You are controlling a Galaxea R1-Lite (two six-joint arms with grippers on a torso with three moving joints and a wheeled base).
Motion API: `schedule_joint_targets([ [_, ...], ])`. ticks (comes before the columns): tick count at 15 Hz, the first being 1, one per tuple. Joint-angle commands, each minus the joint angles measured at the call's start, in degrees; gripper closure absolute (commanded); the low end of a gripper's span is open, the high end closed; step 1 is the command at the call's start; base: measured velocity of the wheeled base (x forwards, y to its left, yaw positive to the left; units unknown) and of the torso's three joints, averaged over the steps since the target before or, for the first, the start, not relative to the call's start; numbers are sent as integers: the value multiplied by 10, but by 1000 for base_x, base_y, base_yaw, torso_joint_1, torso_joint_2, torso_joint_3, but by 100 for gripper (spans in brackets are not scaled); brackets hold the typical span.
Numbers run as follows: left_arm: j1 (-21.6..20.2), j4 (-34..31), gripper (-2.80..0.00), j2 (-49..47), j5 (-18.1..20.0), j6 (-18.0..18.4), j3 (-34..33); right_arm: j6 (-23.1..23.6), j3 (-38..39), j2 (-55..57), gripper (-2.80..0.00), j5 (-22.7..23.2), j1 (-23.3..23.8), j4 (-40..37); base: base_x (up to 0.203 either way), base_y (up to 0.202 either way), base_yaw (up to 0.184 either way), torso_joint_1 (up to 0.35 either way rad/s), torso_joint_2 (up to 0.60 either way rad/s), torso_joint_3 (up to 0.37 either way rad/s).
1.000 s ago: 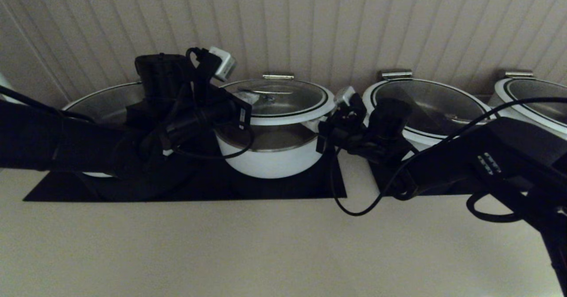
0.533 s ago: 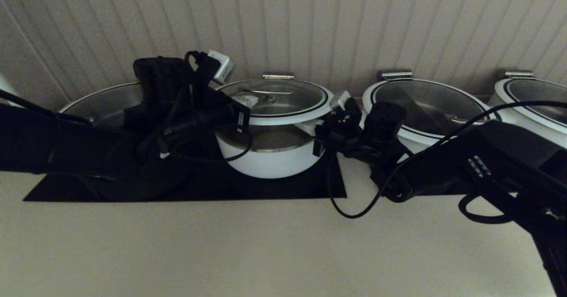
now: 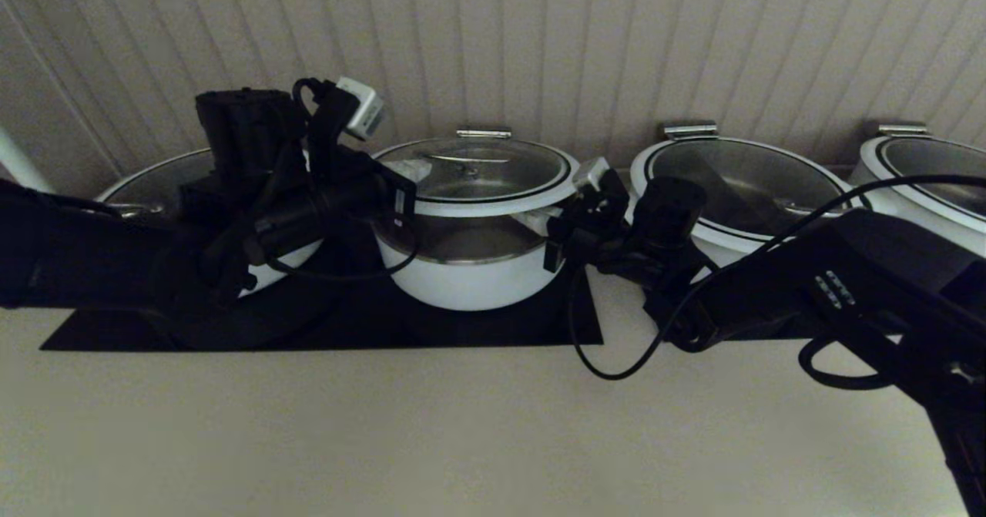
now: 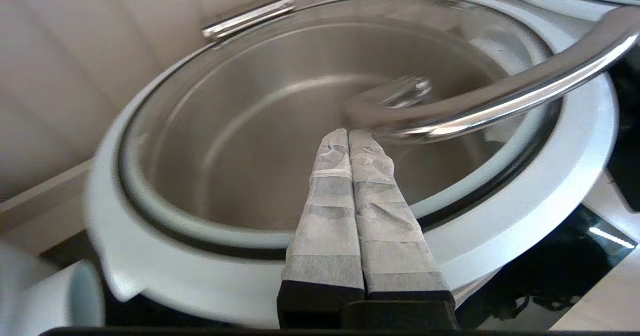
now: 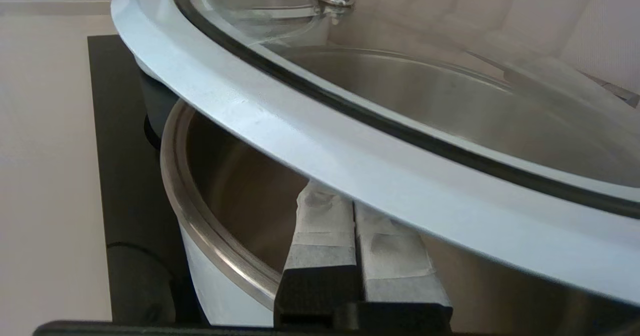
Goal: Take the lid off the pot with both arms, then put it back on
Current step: Hold the pot lid with the right arm
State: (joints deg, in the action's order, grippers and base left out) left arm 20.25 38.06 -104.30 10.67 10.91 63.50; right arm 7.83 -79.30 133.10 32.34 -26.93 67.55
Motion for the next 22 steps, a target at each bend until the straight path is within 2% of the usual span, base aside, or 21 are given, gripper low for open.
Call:
schedule_joint_targets([
  [1,-11,2,0,17,1,1,-16,1,0,-3,0,2,-1,4,0,0,0,0,0,0],
  [8,-40,2,0,67,1,0,-106,1,-6,-4,0,2,0,4,0,0,0,0,0,0],
  [15,-44,8,0,112,1,-3,-212,1,-38,1,0,1,-1,-1,0,0,0,0,0,0],
  [18,-43,9,0,112,1,-3,-231,1,-38,1,0,1,0,0,0,0,0,0,0,0],
  [22,-29,11,0,97,1,-4,-220,1,-38,1,0,1,-1,0,0,0,0,0,0,0],
])
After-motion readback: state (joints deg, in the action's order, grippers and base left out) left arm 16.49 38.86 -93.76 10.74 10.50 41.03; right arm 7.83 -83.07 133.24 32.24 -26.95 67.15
